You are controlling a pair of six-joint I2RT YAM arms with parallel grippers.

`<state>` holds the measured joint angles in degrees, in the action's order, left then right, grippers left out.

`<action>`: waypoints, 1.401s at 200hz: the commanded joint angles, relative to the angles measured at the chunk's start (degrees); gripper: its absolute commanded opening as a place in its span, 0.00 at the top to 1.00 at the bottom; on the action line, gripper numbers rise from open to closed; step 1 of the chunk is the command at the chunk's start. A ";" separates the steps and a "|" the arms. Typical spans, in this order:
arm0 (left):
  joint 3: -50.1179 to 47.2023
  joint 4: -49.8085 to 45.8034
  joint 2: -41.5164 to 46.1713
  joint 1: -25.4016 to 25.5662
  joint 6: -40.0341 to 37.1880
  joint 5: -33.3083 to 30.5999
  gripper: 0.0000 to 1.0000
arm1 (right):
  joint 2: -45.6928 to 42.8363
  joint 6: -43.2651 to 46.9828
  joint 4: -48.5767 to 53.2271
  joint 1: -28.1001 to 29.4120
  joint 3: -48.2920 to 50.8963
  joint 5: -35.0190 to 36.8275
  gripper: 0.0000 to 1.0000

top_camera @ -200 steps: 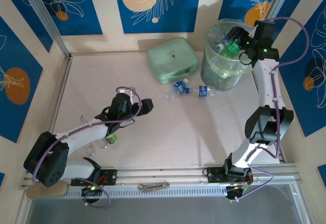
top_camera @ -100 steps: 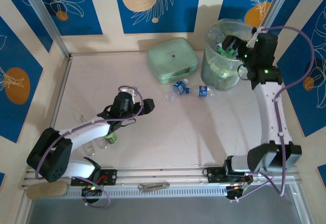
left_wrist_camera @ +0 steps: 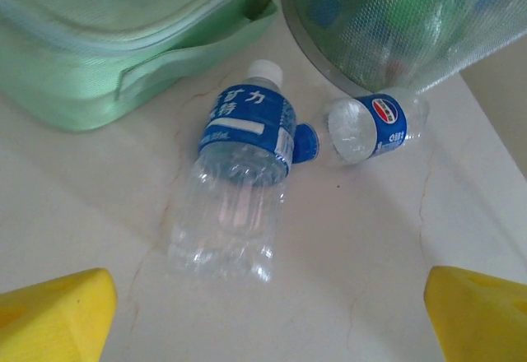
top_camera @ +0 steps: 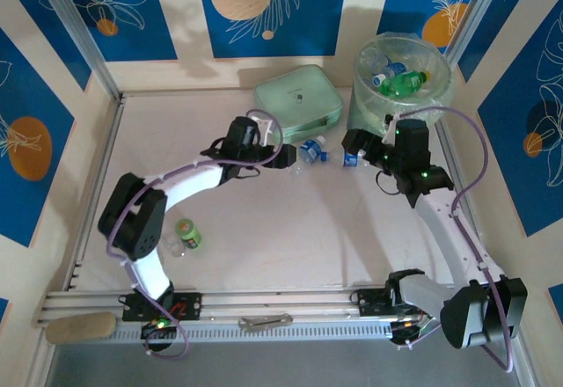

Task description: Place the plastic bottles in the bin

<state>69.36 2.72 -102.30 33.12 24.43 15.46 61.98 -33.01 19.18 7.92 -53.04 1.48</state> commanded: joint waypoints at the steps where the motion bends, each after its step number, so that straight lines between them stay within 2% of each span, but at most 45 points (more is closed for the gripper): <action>1: 6.90 -8.75 -5.47 -0.19 -7.16 5.03 0.05 | -1.57 -4.01 -3.86 0.17 2.59 -0.68 0.01; 49: 20.02 -19.92 -15.28 1.30 -14.93 1.17 0.06 | -2.69 -7.56 -6.76 0.19 7.63 -0.56 0.01; 99: 25.56 -24.05 -20.74 2.51 -17.26 -1.97 0.06 | -3.22 -9.12 -5.25 -1.11 11.81 1.60 0.01; 159: 31.18 -28.04 -25.82 4.13 -20.02 -4.57 0.07 | -4.49 -11.37 -6.52 -4.67 14.73 -1.37 0.01; 214: 33.43 -29.35 -27.92 4.99 -20.99 -4.75 0.19 | -4.74 -11.88 -6.23 -4.85 14.63 -2.09 0.01; 251: 33.34 -29.71 -28.43 5.37 -20.91 -4.22 0.41 | -4.93 -11.77 -5.91 -4.89 14.63 -2.83 0.01; 280: 31.36 -27.62 -26.80 5.42 -20.14 -3.79 0.46 | -5.10 -12.13 -5.88 -4.85 14.84 -3.27 0.01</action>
<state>101.21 -24.86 -128.88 38.06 4.19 11.31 58.26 -44.16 13.52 3.29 -38.76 -0.16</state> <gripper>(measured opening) 0.574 0.990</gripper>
